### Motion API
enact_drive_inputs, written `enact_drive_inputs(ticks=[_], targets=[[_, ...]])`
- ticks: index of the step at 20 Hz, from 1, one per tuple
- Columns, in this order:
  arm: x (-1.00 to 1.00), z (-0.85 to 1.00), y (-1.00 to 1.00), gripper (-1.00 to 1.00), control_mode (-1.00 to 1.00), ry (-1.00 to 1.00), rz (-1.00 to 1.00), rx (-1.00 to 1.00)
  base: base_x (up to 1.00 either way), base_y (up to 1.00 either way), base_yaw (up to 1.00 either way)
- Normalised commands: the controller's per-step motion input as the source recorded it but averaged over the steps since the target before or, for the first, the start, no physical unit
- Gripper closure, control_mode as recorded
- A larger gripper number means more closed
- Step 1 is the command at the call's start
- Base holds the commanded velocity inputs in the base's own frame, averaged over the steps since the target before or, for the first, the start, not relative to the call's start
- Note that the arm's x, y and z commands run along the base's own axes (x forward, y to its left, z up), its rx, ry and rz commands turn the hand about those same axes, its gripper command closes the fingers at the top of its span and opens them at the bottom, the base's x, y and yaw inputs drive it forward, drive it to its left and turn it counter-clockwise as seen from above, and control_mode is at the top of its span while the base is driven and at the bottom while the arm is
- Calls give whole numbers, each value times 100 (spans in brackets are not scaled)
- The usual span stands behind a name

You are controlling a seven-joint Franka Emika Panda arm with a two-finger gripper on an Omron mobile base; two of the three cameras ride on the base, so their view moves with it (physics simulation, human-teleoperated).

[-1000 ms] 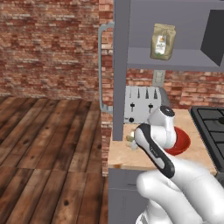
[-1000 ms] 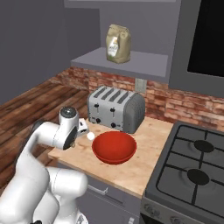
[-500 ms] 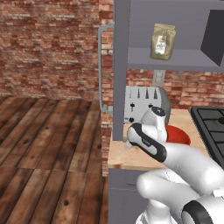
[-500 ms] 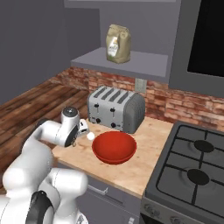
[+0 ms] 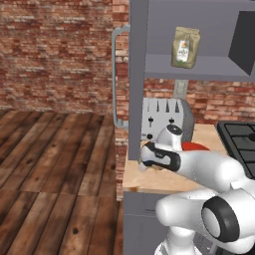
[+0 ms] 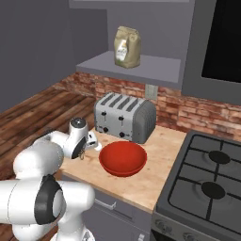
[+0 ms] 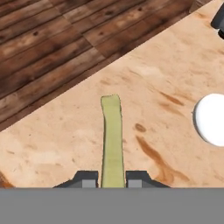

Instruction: Pick the egg and butter from the fridge and place them by the bowl for mixing.

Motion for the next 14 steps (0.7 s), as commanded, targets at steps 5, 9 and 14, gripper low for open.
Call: enact_drive_inputs(ticks=[5, 9, 14], targets=[[14, -35, 0, 100, -100, 3, -6, -1, 0, 0, 0], [23, -34, 0, 100, -100, 0, -10, -4, 0, 0, 0], [22, -31, -4, 100, -100, 0, -9, -4, 0, 0, 0]])
